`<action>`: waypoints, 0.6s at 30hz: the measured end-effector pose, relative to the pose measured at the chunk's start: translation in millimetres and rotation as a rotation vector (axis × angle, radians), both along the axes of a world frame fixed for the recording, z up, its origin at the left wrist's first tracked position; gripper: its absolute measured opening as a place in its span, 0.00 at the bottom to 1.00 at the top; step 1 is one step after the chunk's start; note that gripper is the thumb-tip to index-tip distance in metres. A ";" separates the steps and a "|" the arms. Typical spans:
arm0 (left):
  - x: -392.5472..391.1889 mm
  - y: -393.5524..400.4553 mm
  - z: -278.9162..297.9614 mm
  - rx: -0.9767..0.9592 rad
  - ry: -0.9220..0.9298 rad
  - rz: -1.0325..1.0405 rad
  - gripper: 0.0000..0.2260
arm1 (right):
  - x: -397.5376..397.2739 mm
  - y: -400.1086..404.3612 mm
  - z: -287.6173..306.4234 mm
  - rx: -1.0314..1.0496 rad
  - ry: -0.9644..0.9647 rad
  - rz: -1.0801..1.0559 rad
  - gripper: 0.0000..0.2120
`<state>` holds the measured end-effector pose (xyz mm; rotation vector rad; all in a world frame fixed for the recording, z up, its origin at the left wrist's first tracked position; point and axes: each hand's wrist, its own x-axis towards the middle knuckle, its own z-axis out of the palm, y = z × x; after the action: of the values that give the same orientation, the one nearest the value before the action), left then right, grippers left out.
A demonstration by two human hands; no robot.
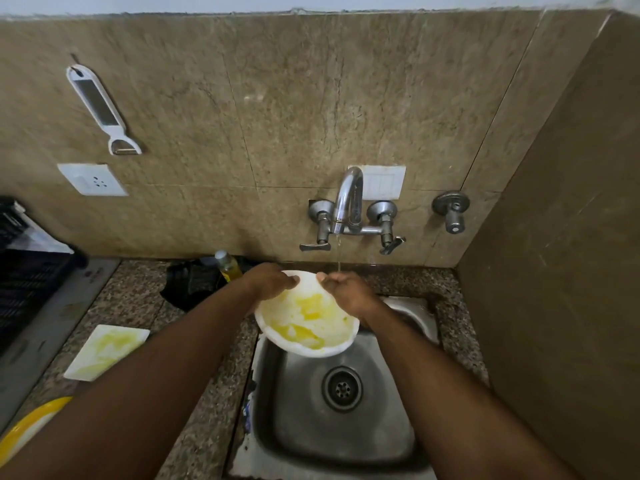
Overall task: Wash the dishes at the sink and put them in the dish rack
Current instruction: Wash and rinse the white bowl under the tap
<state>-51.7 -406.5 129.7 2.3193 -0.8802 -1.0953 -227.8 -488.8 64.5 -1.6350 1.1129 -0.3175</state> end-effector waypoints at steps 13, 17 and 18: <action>-14.1 -41.3 -6.9 -0.001 -0.365 -0.313 0.22 | -25.0 -23.6 13.2 -0.038 0.079 0.068 0.13; -27.1 -46.1 -9.5 -0.021 -0.429 -0.350 0.21 | -19.4 -18.7 9.4 -0.248 0.300 -0.120 0.33; -27.8 -46.4 -10.5 -0.025 -0.461 -0.343 0.22 | -18.5 -18.6 10.0 -0.278 0.318 -0.138 0.35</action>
<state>-79.5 -452.9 119.3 2.5027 -1.4958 -0.6613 -246.3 -507.4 74.5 -1.9036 1.4780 -0.3191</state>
